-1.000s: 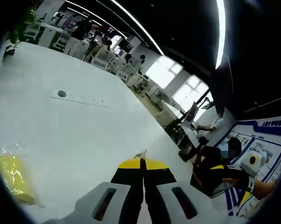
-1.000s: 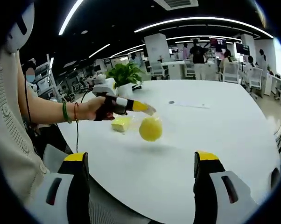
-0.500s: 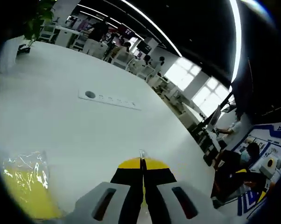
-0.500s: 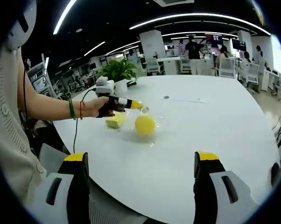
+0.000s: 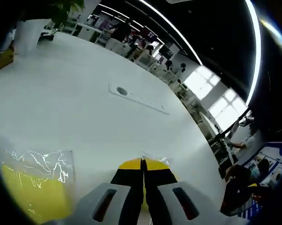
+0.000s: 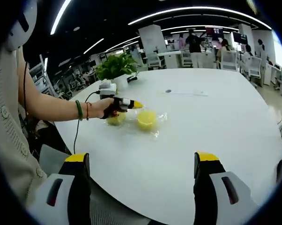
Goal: Compare the silicone blocks by pressing each to a similar depth, holding the contact briefly, and releasing to observe deformation and rebound differences across the visible hardness samples.
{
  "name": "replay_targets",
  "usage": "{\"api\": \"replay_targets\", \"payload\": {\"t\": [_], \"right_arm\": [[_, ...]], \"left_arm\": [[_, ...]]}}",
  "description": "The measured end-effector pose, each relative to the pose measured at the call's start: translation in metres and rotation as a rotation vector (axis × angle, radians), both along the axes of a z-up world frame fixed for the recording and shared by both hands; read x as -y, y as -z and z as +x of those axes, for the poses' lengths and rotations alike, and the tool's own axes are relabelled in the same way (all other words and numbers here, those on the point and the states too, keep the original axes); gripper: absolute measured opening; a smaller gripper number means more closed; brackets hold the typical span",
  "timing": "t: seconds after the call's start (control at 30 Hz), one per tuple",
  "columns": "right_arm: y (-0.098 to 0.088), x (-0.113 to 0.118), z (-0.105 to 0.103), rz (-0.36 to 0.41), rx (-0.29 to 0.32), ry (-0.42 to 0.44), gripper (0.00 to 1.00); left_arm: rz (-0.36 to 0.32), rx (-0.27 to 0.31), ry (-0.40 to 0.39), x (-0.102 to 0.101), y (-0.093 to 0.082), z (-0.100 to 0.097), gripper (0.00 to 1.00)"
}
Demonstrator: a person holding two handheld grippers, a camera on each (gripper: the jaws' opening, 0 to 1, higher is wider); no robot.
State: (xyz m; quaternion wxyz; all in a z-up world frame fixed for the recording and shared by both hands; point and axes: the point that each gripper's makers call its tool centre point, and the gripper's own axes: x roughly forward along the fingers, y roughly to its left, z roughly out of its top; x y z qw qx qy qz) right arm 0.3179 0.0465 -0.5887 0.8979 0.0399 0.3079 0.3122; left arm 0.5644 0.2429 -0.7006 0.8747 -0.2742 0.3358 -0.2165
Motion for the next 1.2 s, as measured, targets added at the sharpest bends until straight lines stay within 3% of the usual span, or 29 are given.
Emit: {"api": "replay_targets", "payload": {"t": [0.13,0.2,0.33,0.43,0.5,0.7,0.77,0.83,1.03,1.2], "right_arm": [[0.001,-0.001,0.002,-0.001,-0.004,-0.002,0.86],[0.001,-0.001,0.003,-0.003,-0.005,-0.003,0.86],[-0.001,-0.001,0.006,0.001,0.001,-0.001,0.86],[0.0,-0.002,0.007,-0.002,-0.003,-0.005,0.85],[0.0,-0.003,0.007,0.001,-0.003,-0.007,0.85],[0.0,-0.003,0.007,0.003,-0.001,-0.012,0.85],[-0.001,-0.003,0.007,0.0,0.004,-0.016,0.85],[-0.002,-0.004,0.007,0.005,0.005,-0.018,0.85],[-0.004,-0.007,0.006,0.0,0.017,-0.033,0.85],[-0.005,-0.008,0.003,-0.01,0.025,-0.036,0.84]], "left_arm": [[0.105,0.007,0.04,-0.004,0.013,0.001,0.0],[0.19,0.011,0.059,-0.009,0.022,0.001,0.0],[0.293,0.048,0.114,-0.007,0.027,0.001,0.0],[0.429,0.104,0.18,-0.006,0.031,0.002,0.0],[0.461,0.115,0.195,-0.006,0.032,0.001,0.0],[0.439,0.104,0.178,-0.007,0.029,0.001,0.0],[0.453,0.125,0.183,-0.007,0.026,0.0,0.0],[0.497,0.159,0.188,-0.01,0.024,0.002,0.03],[0.57,0.184,0.208,-0.015,0.02,0.0,0.14],[0.638,0.211,0.237,-0.021,0.009,-0.012,0.24]]}}
